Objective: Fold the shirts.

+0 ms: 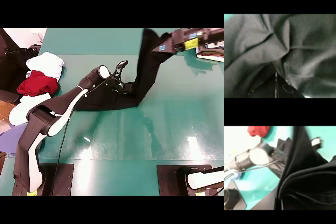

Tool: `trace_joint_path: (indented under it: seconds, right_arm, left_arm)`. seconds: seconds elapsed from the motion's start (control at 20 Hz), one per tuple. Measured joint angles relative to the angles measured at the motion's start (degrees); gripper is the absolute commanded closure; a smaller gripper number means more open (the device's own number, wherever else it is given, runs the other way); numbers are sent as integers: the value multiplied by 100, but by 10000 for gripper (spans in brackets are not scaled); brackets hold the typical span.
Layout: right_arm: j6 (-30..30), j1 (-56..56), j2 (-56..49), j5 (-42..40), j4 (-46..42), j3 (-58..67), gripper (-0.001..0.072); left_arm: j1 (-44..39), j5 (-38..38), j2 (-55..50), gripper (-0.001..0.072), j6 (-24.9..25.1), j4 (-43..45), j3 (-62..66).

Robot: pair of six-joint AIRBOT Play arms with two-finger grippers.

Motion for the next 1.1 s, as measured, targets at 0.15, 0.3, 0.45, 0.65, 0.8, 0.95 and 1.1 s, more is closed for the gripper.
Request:
trace_joint_path:
  seconds: [0.15, 0.3, 0.45, 0.65, 0.8, 0.95, 1.1]
  right_arm:
    - [-144, 282, -22, -114, 13, -103, 700]
    - [-262, 463, -26, -258, 28, -146, 700]
    - [-321, 616, -28, -457, 28, -166, 700]
    - [-420, 1001, -83, -868, 42, -170, 699]
    - [-577, 1639, -343, -1394, 76, -170, 694]
    - [-894, 2533, -892, -2448, 83, -170, 268]
    - [-1189, 3261, -1478, -3379, 74, -138, 208]
  left_arm:
    - [-9, 0, -46, 686, -20, -2, 37]
    - [155, -238, 76, 686, -24, 138, 50]
    - [470, -682, 439, 686, -28, 605, 50]
    - [1185, -1314, 1187, 685, 2, 1567, 52]
    - [1961, -1589, 1851, 685, 39, 2124, 59]
    - [2632, -1746, 2439, 684, 61, 2356, 61]
    - [3143, -1884, 2874, 684, 59, 2485, 61]
